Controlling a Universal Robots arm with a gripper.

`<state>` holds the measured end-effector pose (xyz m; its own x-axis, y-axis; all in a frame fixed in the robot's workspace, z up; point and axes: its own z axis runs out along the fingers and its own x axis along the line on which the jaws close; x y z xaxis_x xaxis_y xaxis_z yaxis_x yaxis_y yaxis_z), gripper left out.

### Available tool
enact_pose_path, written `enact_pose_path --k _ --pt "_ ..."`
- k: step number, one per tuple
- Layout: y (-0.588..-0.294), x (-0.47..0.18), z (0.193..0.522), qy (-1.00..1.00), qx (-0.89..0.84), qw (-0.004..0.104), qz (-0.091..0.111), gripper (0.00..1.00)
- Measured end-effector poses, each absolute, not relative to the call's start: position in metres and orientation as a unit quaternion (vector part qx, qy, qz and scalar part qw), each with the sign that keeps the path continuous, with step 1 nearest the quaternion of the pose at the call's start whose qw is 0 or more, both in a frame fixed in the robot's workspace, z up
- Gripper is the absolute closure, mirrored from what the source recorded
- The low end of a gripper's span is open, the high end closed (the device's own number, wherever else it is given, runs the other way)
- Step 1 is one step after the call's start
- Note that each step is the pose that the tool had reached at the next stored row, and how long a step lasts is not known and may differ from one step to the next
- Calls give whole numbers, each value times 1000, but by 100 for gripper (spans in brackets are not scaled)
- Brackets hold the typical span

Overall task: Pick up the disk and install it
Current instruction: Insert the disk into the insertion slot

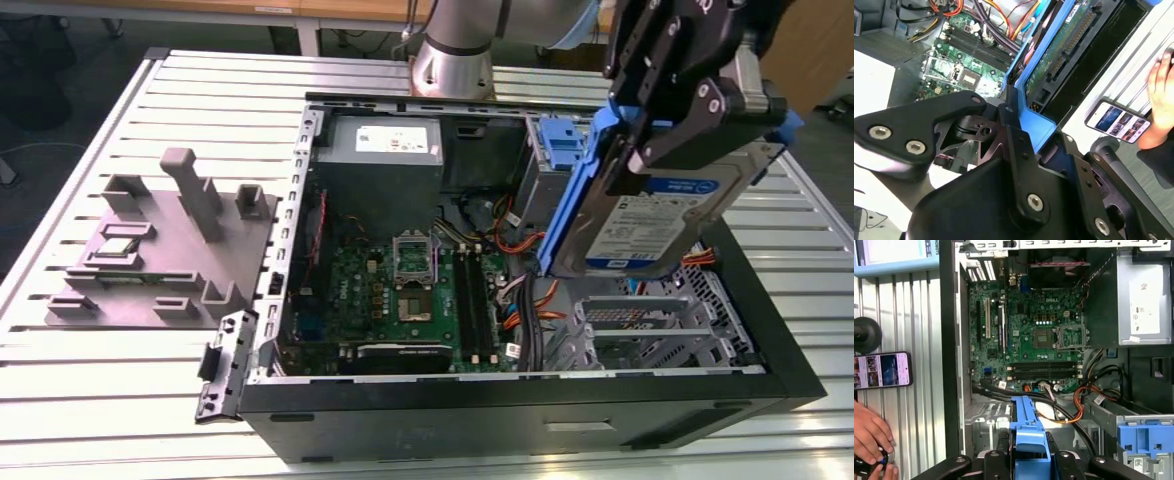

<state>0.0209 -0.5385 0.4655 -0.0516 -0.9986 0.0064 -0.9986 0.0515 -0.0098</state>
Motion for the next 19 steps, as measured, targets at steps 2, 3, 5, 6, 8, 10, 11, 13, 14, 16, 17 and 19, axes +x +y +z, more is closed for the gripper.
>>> enact_pose_path --k 2,3,5,6,8,10,11,13,14,16,17,19 --pt "-542 22 465 725 -689 1 -6 63" --pt "-544 23 464 725 -689 1 -6 63" --pt "-548 24 463 725 -688 1 -6 63" --pt "-550 24 463 725 -688 1 -6 63" --pt "-553 28 462 725 -688 1 -6 63" --pt "-554 32 461 725 -688 1 -6 63" --pt "-555 35 460 725 -688 1 -6 63" --pt "-556 41 458 725 -688 1 -6 63" --pt "-556 44 458 725 -688 1 -6 63" --pt "-557 50 456 725 -688 1 -6 63" --pt "-557 53 455 725 -688 1 -6 63" --pt "-557 58 453 725 -688 1 -6 63"
